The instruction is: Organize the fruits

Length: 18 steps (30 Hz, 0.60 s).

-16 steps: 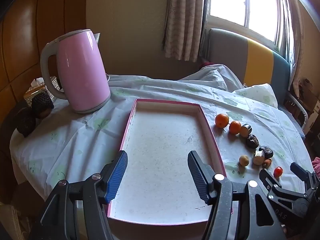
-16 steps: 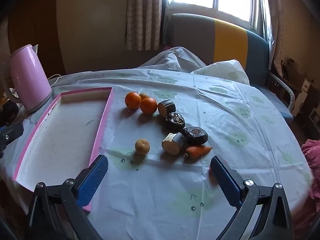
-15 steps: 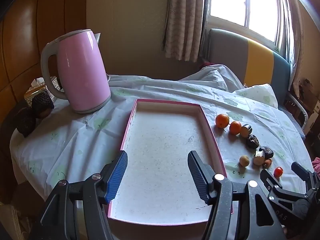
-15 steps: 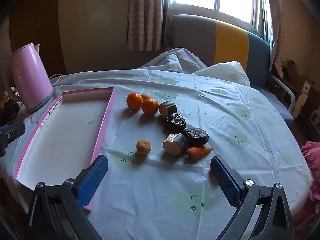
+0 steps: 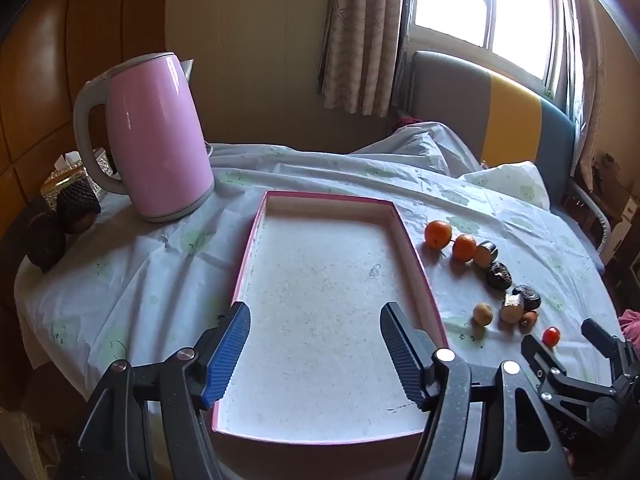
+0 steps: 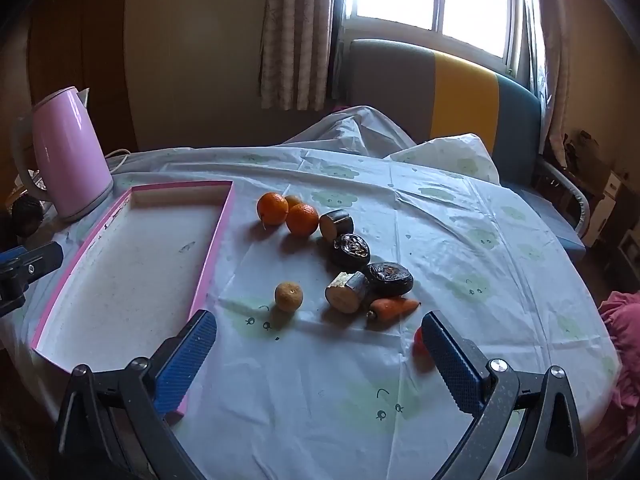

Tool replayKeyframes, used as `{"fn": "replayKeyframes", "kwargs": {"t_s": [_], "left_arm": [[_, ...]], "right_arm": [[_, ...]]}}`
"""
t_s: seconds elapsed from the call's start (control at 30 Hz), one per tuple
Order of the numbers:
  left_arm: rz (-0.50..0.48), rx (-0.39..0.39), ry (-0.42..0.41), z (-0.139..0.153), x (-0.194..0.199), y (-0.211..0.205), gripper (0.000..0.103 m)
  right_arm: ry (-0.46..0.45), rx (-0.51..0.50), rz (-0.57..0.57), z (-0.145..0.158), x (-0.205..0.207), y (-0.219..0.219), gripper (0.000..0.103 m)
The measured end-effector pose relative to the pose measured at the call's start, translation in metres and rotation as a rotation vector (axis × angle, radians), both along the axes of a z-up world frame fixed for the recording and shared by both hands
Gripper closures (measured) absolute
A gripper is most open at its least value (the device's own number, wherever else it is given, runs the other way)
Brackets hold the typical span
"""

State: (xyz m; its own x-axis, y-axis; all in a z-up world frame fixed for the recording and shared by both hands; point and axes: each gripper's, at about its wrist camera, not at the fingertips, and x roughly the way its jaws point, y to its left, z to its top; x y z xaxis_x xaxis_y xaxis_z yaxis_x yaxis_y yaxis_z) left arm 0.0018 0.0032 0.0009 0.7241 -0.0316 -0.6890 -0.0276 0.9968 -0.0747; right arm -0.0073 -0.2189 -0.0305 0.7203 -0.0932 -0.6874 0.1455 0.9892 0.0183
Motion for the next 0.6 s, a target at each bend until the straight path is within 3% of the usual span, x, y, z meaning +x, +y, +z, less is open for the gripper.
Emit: {"fn": "replayKeyframes", "kwargs": {"t_s": [0.17,0.6], "left_arm": [[-0.020,-0.020,0.011,-0.002,-0.001,-0.002,0.034],[-0.035,0.035,-0.004,-0.003,-0.001,-0.010,0.034]], "right_arm": [[-0.009,-0.006,0.039,-0.002,-0.001,0.001,0.000],[-0.026,-0.006,0.069,-0.007,-0.007,-0.004,0.000]]}}
